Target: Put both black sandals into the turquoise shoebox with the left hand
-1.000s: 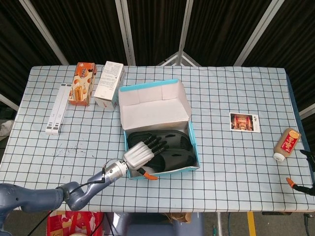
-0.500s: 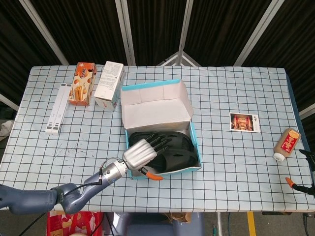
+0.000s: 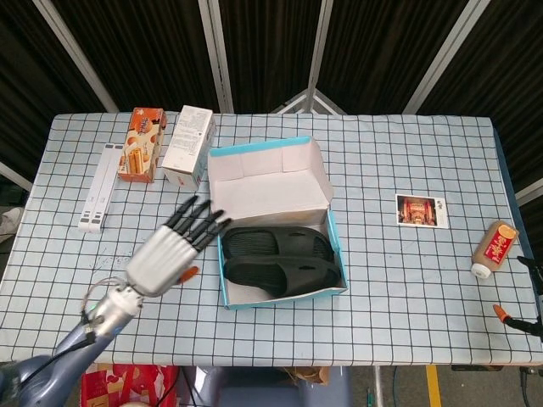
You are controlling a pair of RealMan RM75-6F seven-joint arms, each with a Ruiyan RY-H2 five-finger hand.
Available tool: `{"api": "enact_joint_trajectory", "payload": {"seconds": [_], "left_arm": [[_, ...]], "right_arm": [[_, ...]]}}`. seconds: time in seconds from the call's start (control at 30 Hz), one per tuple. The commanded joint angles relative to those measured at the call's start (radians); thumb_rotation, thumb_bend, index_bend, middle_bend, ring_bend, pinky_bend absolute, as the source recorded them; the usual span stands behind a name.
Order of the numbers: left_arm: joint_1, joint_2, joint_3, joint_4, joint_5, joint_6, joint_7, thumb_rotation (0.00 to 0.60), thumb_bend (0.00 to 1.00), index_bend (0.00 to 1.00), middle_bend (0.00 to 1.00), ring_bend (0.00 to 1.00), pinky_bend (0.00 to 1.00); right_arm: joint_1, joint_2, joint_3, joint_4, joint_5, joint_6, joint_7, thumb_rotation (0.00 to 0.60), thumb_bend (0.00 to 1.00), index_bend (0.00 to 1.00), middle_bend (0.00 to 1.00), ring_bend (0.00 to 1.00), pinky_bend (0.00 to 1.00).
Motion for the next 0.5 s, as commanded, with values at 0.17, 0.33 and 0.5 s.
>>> {"api": "enact_joint_trajectory", "payload": {"seconds": [0.17,0.33,0.5], "left_arm": [[0.336,-0.046,0.112,0.42,-0.023,0.29,-0.226,0.6,0.23,0.06,0.04,0.0,0.01],[0.379,-0.132,0.082,0.627,-0.07,0.28,-0.453,0.6,0.23,0.05,0.03,0.0,0.01],[0.391,-0.16,0.064,0.706,-0.066,0.273,-0.528,0.6,0.23,0.05,0.05,0.0,0.01]], "right_arm": [[-0.012,-0.069,0.017,0.021,-0.035,0.133,-0.177,0.6,0.23,0.16,0.17,0.21,0.23],[-0.014,-0.079,0.011,0.022,-0.056,0.151,-0.208,0.6,0.23,0.16,0.17,0.21,0.23],[-0.018,-0.079,0.007,0.011,-0.069,0.166,-0.235,0.6,0.23,0.17,0.17,0.21,0.23]]}}
